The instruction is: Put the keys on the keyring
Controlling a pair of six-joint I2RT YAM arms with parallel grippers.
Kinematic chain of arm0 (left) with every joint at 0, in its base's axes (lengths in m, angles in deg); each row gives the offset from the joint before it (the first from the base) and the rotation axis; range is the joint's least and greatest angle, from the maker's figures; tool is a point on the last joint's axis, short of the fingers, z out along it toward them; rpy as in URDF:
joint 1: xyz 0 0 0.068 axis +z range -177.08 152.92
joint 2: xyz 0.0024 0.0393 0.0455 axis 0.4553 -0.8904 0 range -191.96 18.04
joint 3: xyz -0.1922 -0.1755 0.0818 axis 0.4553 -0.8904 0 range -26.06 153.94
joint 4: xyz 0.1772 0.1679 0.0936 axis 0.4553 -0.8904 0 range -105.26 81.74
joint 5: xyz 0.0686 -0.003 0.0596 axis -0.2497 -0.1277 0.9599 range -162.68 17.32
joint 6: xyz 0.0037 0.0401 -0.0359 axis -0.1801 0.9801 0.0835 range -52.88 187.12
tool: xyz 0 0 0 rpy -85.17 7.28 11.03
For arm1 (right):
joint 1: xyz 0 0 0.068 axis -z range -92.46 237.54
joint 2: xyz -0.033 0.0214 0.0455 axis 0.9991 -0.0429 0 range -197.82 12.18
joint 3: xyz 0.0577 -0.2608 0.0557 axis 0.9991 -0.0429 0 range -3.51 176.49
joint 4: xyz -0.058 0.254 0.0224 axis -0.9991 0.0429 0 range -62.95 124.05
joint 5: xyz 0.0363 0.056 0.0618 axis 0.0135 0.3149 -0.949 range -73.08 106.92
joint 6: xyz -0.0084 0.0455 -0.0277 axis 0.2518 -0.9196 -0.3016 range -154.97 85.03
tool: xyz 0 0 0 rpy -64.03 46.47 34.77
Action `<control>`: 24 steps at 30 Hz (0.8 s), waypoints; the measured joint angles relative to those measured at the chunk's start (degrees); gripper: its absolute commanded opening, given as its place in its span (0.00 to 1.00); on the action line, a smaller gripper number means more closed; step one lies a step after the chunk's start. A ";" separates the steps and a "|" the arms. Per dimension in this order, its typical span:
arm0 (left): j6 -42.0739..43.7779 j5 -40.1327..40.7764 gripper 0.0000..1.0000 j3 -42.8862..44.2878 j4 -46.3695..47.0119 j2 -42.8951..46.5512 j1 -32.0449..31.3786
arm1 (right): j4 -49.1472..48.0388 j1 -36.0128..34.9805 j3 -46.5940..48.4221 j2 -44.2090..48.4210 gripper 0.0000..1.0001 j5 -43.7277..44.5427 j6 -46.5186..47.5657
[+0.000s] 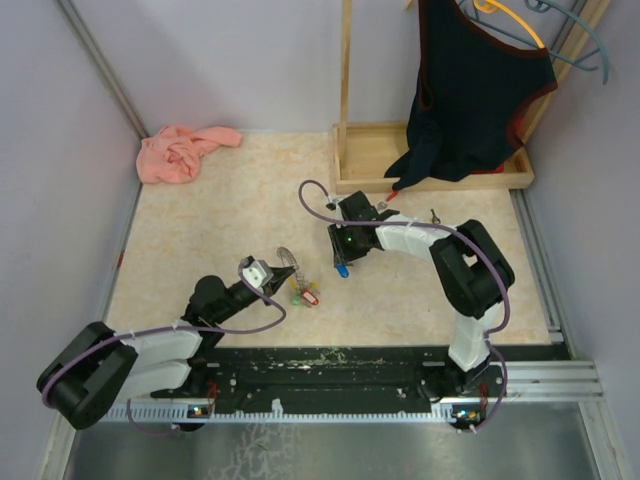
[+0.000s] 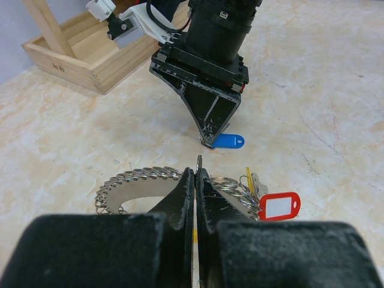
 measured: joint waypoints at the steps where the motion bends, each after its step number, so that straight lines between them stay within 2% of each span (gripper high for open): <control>1: 0.00 0.00 0.01 0.00 0.02 0.00 0.00 | 0.04 0.11 0.02 -0.15 0.30 -0.35 -0.13; 24: -0.02 -0.83 0.01 0.00 -0.02 0.00 0.00 | -0.94 0.87 1.49 -2.19 0.25 -3.76 -1.66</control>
